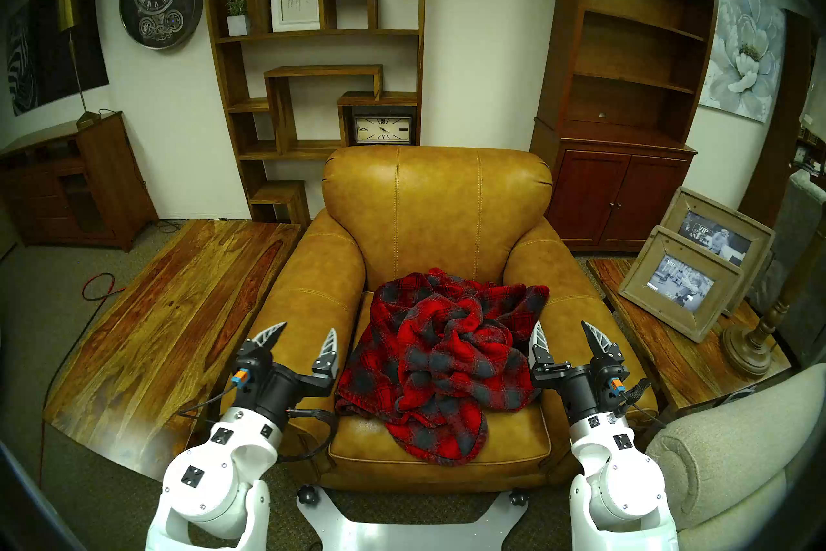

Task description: Move the blanket from sofa and drape it over the sofa arm

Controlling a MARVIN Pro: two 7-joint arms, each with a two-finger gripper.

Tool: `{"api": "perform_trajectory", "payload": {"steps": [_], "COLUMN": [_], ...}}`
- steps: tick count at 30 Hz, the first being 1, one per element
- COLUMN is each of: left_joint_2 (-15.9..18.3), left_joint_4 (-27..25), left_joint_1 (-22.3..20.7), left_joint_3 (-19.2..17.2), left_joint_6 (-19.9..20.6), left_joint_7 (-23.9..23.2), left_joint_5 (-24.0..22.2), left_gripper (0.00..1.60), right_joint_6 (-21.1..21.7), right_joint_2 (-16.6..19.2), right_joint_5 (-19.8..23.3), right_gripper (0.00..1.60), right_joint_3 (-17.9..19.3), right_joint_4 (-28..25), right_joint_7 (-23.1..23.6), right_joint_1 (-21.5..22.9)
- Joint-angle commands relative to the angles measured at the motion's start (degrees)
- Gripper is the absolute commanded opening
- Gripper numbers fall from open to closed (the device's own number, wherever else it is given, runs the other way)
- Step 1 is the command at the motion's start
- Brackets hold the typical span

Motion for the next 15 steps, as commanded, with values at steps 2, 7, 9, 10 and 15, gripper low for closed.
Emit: {"api": "perform_trajectory", "payload": {"steps": [2, 7, 9, 10, 15], "left_joint_2": [2.71, 2.72, 1.63, 1.52, 1.70], "left_joint_4": [6.87, 10.86, 13.06, 13.70, 16.88], "left_joint_1": [-7.73, -10.94, -12.47, -12.67, -14.89], "left_joint_3": [6.40, 7.87, 8.83, 9.06, 10.25], "left_joint_6": [2.24, 2.79, 2.89, 2.81, 2.94], "left_joint_7": [-3.22, -4.51, -4.74, -4.82, -5.03], "left_joint_5": [4.35, 6.79, 8.04, 8.13, 8.96], "left_gripper": [1.60, 1.60, 1.60, 1.60, 1.60], "right_joint_6": [-0.25, -0.26, -0.27, -0.27, -0.27], "right_joint_2": [0.00, 0.00, 0.00, 0.00, 0.00], "right_joint_5": [0.08, 0.07, 0.06, 0.05, 0.04], "right_gripper": [1.60, 1.60, 1.60, 1.60, 1.60], "right_joint_3": [-0.03, -0.03, -0.03, -0.03, -0.02], "right_joint_4": [-1.05, -1.02, -0.97, -0.95, -0.92], "right_joint_7": [0.01, 0.01, 0.01, 0.01, 0.01], "right_joint_1": [0.21, 0.23, 0.25, 0.27, 0.28]}}
